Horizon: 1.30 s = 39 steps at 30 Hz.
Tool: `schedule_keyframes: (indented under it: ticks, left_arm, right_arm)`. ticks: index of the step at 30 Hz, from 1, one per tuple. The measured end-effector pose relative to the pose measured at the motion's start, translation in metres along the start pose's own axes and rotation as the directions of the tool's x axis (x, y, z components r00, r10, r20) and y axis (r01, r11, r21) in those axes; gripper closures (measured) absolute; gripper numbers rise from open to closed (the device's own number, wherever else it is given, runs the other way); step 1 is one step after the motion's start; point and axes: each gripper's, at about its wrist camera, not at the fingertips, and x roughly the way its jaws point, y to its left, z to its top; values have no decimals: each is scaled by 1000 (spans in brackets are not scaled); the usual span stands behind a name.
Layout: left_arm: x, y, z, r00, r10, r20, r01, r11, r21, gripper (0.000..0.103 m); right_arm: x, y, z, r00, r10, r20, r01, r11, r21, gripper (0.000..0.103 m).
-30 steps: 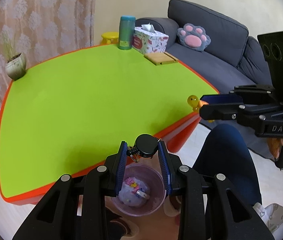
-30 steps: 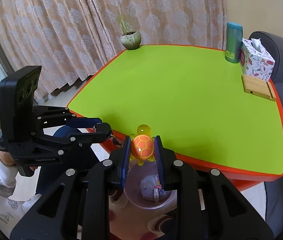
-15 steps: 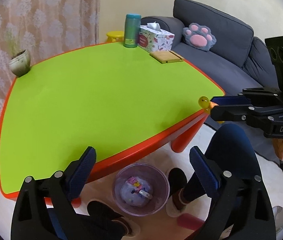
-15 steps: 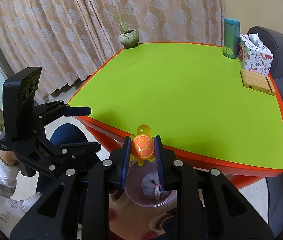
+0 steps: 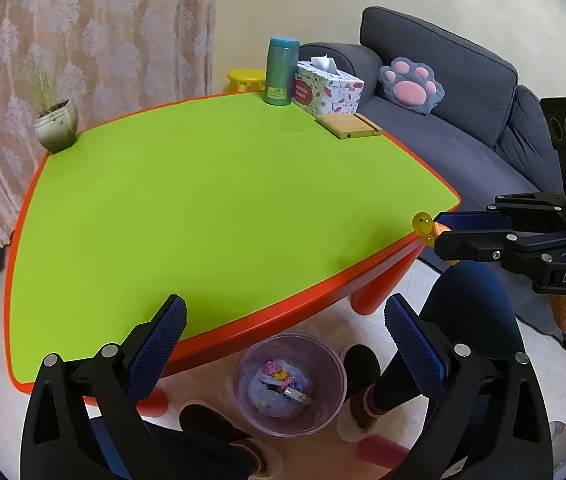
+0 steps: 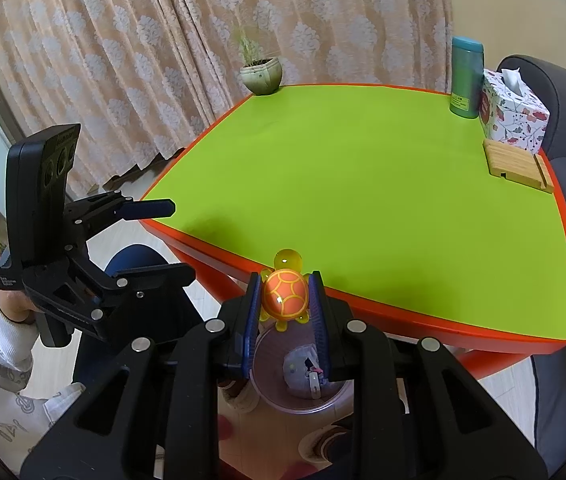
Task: Collect trash
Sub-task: 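Lower the orange turtle into the bin and open the right tool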
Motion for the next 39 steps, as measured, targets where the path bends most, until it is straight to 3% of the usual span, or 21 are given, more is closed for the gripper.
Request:
schedule_keyframes:
  ticks: [26,28,29,30,39]
  left_arm:
    - [-21,36,-12,998,44,35,-40,994,-102,8]
    - [-21,37,-13,998,45,36,-41,994,-103,8]
    - [-21,37,-13,998,45,35,-41,994,-103,8]
    - [-21,37,-13,998,44,35,-41,994,-102,8]
    - [-18,37,-13,999,42,25,-40,994,-102,8]
  right_arm:
    - [24,27,2,996,61,-64,-65,996,-66,78]
    - [25,25,3,997,46,-61,-50,997,-63,53]
    - [25,24,3,998,47,-52,-50,997,-56,27]
    - [24,23,3,998,51,-43,-53,997,-49,16]
    - [27,13,3,998,22,-54,-22,1000,-4,6]
